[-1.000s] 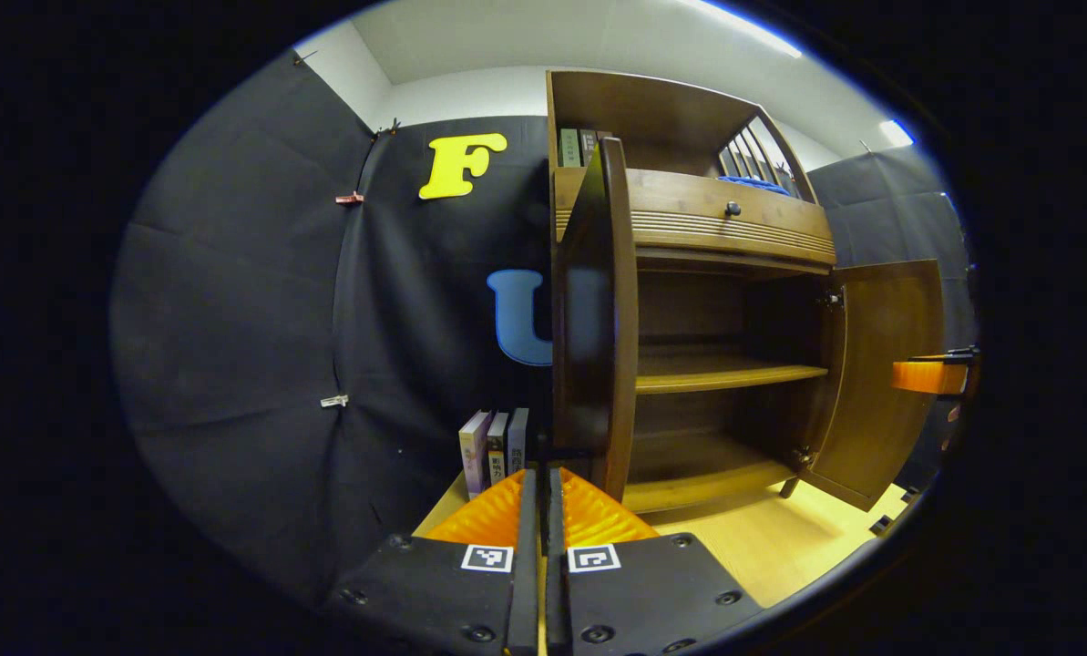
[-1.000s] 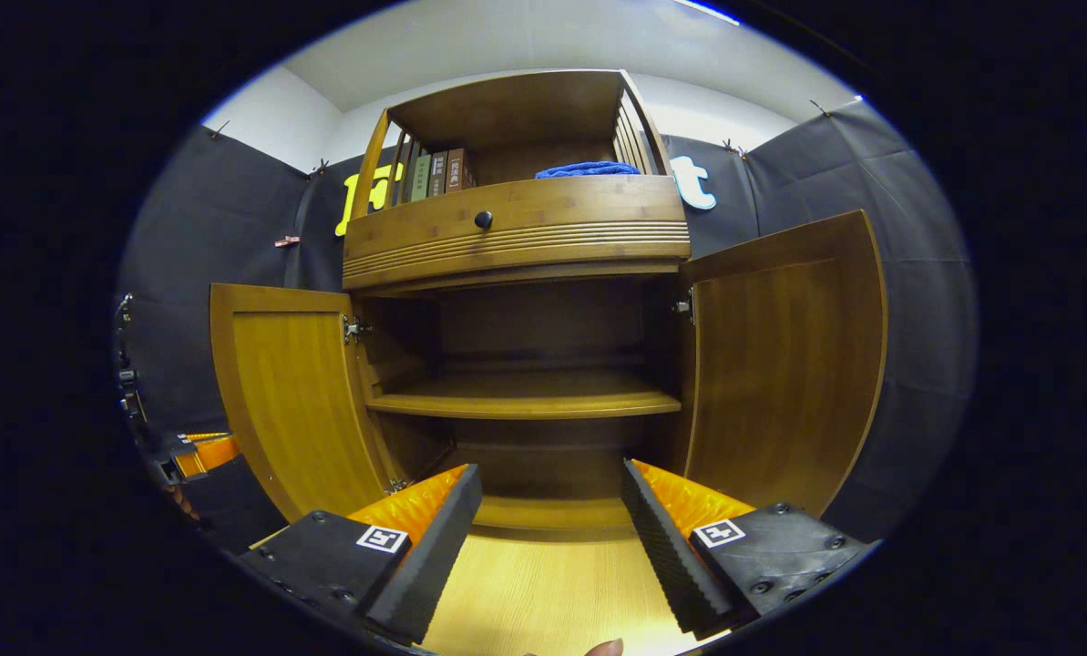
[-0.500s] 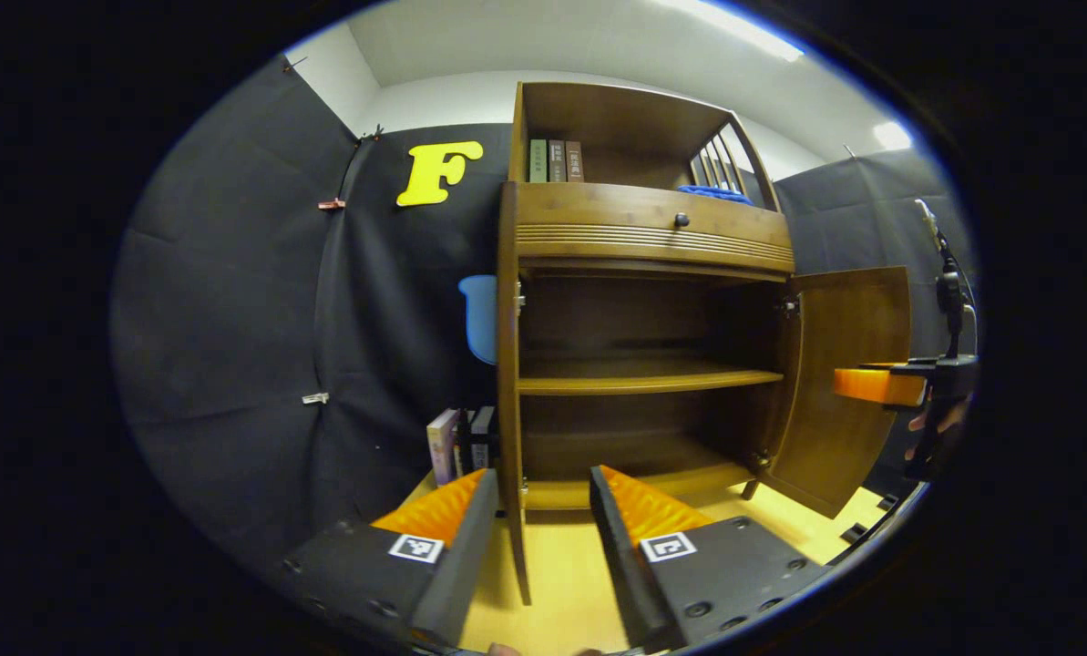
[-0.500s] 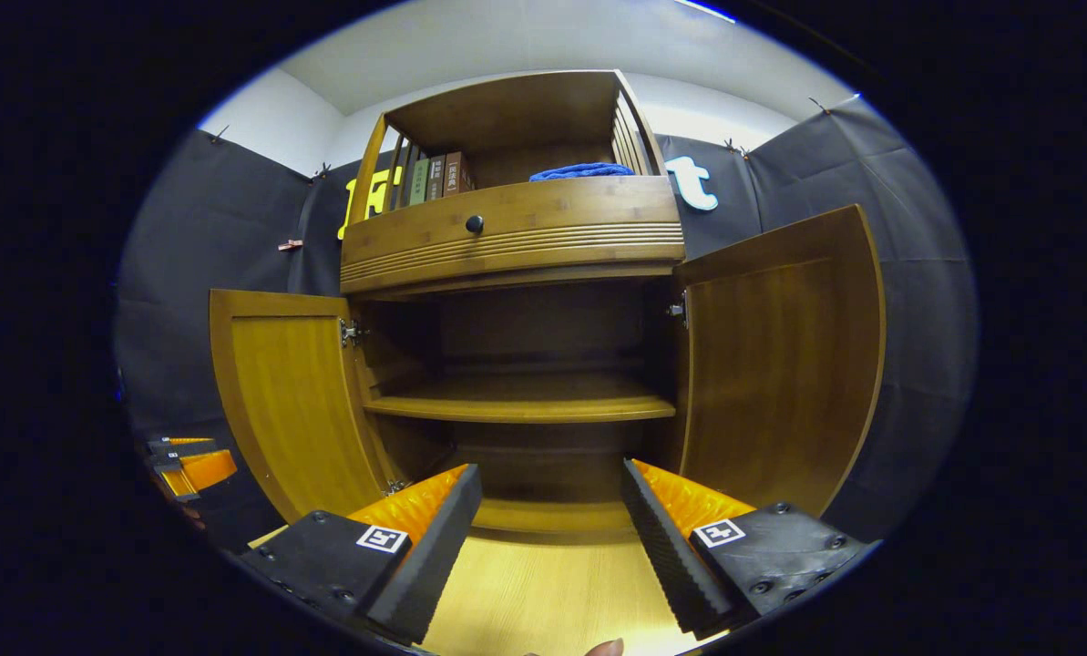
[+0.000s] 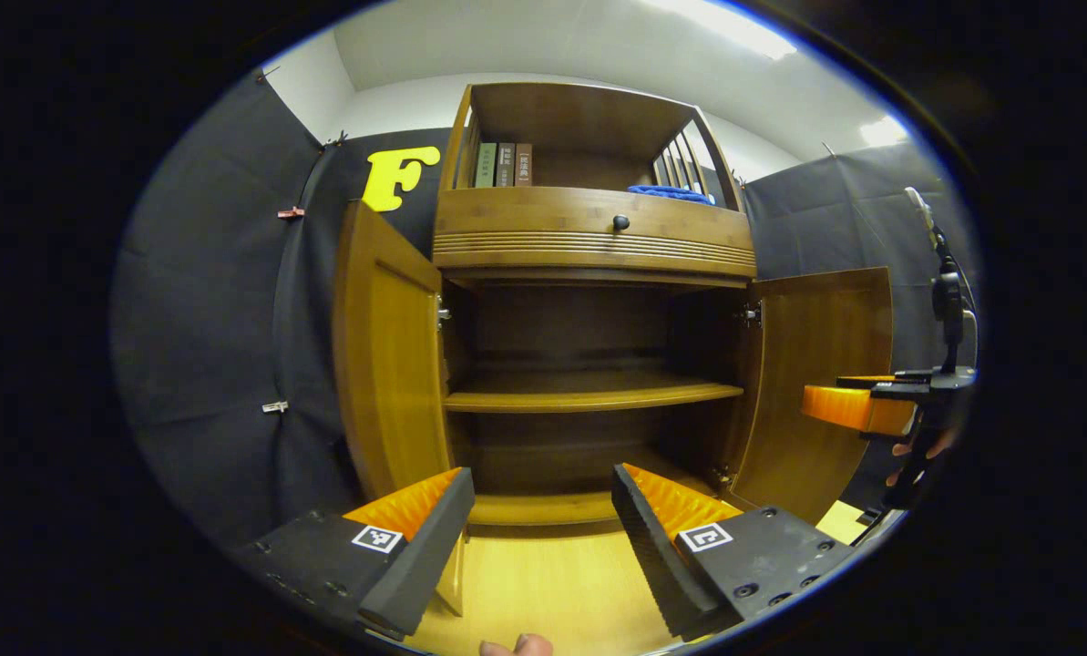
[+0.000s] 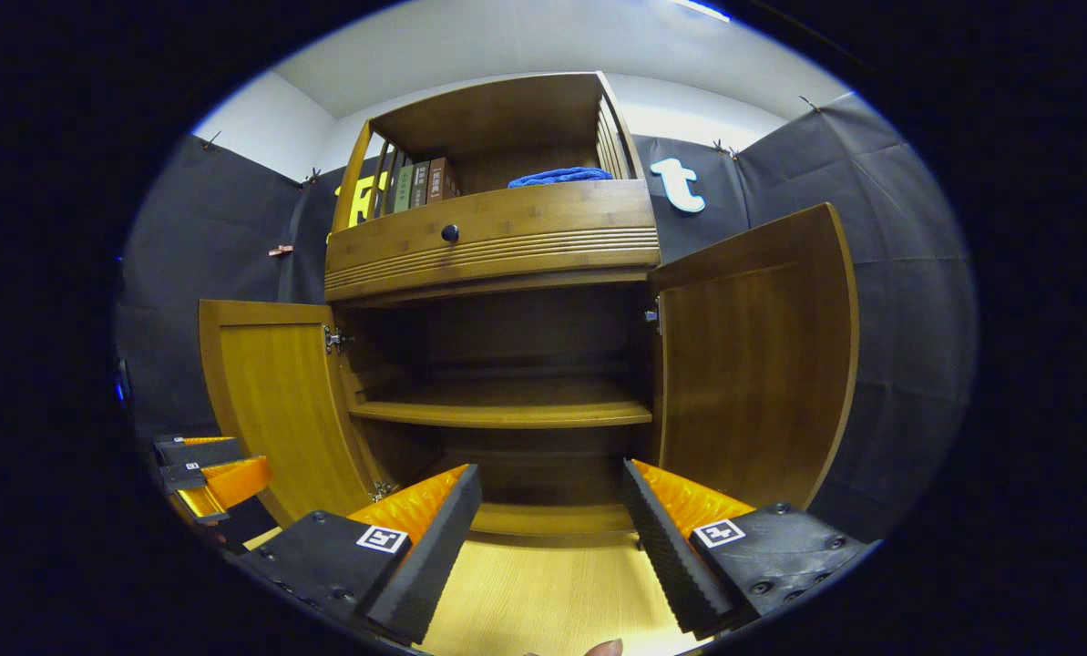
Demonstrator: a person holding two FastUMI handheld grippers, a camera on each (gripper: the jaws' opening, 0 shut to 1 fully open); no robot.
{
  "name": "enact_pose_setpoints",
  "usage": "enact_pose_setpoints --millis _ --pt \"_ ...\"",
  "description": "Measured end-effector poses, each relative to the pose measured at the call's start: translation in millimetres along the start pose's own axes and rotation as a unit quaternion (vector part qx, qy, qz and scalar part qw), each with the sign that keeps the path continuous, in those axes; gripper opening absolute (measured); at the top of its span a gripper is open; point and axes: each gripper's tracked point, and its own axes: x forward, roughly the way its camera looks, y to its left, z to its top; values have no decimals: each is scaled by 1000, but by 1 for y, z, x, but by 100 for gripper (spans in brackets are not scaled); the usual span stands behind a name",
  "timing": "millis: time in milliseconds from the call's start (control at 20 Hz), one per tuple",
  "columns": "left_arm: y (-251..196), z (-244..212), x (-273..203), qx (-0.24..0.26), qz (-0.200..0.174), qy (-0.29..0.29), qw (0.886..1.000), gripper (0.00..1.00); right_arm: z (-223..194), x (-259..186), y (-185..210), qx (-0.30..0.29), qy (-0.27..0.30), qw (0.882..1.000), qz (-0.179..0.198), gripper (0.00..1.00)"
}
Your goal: Open the right door of the double-door shoe cabinet with the right hand, and open the left door with the left hand.
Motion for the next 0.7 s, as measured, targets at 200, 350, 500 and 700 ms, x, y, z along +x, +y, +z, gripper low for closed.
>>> enact_pose_setpoints --millis 200,350,500,700 --pt "-16 5 16 -15 2 -1 1000 92 3 3 -6 -4 -4 1000 2 100" --pt "-25 9 27 -17 6 -4 1000 96 8 5 -7 -5 -10 1000 6 98" --pt "-28 9 33 -13 9 -3 1000 94 9 6 -9 -5 -12 1000 10 100" --pt "-33 13 35 -10 11 -10 1000 94 7 6 -13 -5 -9 1000 11 98"
